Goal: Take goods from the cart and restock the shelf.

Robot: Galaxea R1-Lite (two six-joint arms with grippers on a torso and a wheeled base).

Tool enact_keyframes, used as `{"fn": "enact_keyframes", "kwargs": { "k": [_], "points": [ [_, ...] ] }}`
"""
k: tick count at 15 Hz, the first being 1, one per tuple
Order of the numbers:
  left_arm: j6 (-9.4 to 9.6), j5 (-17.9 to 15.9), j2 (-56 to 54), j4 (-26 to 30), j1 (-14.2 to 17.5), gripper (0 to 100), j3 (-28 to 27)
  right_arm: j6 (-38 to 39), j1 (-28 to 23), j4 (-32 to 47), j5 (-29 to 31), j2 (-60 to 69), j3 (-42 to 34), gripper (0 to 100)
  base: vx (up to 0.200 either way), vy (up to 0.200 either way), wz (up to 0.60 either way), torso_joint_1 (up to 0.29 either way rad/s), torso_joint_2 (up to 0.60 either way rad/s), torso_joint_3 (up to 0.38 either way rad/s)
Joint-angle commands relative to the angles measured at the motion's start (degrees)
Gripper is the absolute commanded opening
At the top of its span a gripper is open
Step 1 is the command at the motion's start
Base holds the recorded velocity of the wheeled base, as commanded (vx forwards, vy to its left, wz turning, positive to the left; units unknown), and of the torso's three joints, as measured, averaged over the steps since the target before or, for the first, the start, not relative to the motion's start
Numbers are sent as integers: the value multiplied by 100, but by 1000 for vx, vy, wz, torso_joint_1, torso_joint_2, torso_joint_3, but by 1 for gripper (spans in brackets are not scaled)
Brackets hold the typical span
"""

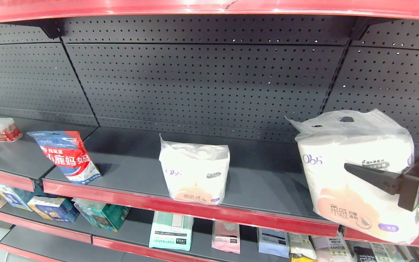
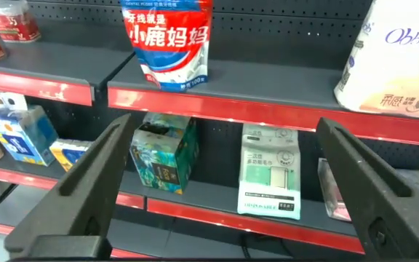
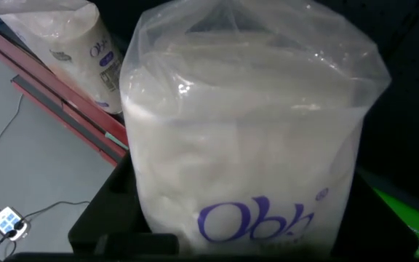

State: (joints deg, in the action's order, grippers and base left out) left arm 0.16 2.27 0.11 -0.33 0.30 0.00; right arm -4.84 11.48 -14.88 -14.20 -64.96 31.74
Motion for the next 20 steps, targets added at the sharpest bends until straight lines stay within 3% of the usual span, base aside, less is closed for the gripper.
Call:
{"fn": "enact_keyframes", "kwargs": {
  "k": [1,3,12,20],
  "points": [
    [2,2,-2,-2,5,100,0,-8,3,-6,-4,-122,42,0,0,0,0,0,0,0],
    [2,2,-2,-2,5,100,0,-17,3,-67,-4,-403,69,0,0,0,0,0,0,0],
    [2,2,-2,-2,5,100,0,18,232,-1720,-65,-2170,403,0,0,0,0,0,0,0],
    [2,2,-2,-2,5,100,0,-61,311,-2985,-1331,-3523,1088,0,0,0,0,0,0,0]
  ]
}}
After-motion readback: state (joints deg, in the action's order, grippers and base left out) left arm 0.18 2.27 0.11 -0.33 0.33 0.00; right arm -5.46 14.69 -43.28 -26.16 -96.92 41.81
